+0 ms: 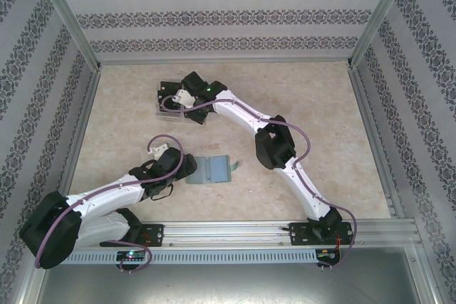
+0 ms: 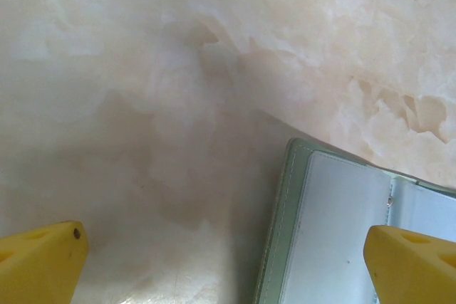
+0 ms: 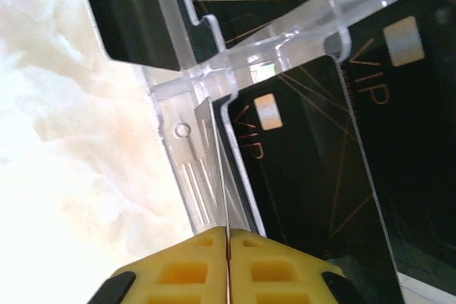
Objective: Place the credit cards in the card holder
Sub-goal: Pick up the credit card from the storage box.
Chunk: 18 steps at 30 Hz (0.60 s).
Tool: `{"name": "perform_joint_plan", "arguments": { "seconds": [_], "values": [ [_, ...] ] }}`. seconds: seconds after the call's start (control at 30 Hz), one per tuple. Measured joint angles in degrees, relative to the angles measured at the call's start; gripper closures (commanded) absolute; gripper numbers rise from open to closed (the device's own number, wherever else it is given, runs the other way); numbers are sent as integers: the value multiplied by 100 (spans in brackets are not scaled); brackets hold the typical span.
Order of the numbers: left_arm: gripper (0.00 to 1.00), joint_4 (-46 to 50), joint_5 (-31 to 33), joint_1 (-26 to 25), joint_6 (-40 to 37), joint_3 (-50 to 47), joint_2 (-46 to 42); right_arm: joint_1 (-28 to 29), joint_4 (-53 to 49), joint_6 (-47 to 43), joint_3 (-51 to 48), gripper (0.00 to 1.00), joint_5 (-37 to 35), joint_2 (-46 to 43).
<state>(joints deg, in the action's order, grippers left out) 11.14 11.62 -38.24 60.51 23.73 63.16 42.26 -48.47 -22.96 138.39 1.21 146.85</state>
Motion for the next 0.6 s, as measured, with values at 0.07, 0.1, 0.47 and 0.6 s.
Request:
{"name": "perform_joint_plan", "arguments": {
  "seconds": [0.07,0.1,0.47,0.6],
  "values": [
    [0,-9,0,0,0,-15,0,11,-4,-22,0,94,13,0],
    [0,-9,0,0,0,-26,0,13,-9,-37,0,94,13,0],
    [0,-66,-2,0,0,-42,74,20,-24,-260,0,100,13,0],
    [0,-118,-4,0,0,-42,133,26,-24,-345,-9,100,15,-17]
  ]
}}
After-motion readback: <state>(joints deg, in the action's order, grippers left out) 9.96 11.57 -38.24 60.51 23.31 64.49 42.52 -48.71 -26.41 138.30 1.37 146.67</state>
